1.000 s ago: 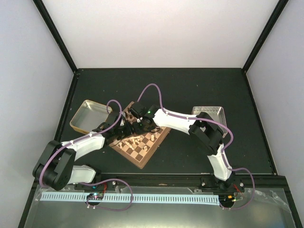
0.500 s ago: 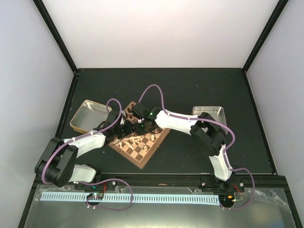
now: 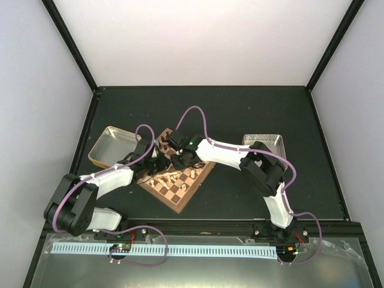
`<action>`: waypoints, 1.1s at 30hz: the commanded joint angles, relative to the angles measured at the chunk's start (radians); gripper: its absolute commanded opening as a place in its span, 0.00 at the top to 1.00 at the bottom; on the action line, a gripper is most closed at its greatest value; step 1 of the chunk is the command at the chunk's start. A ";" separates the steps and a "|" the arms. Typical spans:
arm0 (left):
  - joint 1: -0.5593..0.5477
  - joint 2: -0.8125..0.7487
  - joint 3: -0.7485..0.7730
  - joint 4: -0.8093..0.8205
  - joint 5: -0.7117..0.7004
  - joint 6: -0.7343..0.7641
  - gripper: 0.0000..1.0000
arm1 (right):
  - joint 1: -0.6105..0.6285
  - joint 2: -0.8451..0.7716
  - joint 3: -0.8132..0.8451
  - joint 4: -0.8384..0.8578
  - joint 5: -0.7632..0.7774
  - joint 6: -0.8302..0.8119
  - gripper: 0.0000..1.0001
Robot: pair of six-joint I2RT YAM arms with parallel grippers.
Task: Set up the chess pieces on the board
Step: Pick up the chess piece from the chessboard.
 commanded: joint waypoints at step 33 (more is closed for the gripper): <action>0.065 -0.413 0.112 -0.188 0.290 0.113 0.47 | -0.014 -0.527 -0.540 0.718 -0.082 -0.433 0.94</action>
